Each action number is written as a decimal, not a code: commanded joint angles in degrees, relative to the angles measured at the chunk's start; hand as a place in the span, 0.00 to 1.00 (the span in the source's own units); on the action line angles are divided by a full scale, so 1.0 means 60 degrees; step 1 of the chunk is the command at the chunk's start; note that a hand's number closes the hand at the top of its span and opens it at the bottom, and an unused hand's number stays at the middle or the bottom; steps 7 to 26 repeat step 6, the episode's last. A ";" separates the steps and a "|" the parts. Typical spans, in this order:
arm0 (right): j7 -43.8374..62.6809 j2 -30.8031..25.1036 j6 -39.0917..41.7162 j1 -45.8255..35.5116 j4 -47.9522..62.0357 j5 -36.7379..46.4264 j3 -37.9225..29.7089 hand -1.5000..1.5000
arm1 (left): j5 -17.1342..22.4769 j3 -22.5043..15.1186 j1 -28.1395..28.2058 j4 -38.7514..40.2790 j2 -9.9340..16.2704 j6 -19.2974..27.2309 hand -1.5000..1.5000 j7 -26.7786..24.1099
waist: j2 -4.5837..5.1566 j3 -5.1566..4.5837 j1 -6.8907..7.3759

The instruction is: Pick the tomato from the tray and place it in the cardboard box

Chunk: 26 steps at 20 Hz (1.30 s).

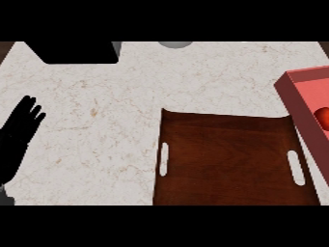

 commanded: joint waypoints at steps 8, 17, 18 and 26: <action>-0.0655 -0.0686 0.0862 0.1121 0.0376 -0.1155 -0.0678 0.00 | -0.0216 -0.0283 0.0374 -0.0459 -0.0417 -0.0046 0.50 -0.0070 | 0.0015 0.0000 0.0070; -0.0655 -0.0686 0.0862 0.1121 0.0376 -0.1155 -0.0678 0.00 | -0.0216 -0.0283 0.0374 -0.0459 -0.0417 -0.0046 0.50 -0.0070 | 0.0015 0.0000 0.0070; -0.0655 -0.0686 0.0862 0.1121 0.0376 -0.1155 -0.0678 0.00 | -0.0216 -0.0283 0.0374 -0.0459 -0.0417 -0.0046 0.50 -0.0070 | 0.0015 0.0000 0.0070; -0.0655 -0.0686 0.0862 0.1121 0.0376 -0.1155 -0.0678 0.00 | -0.0216 -0.0283 0.0374 -0.0459 -0.0417 -0.0046 0.50 -0.0070 | 0.0015 0.0000 0.0070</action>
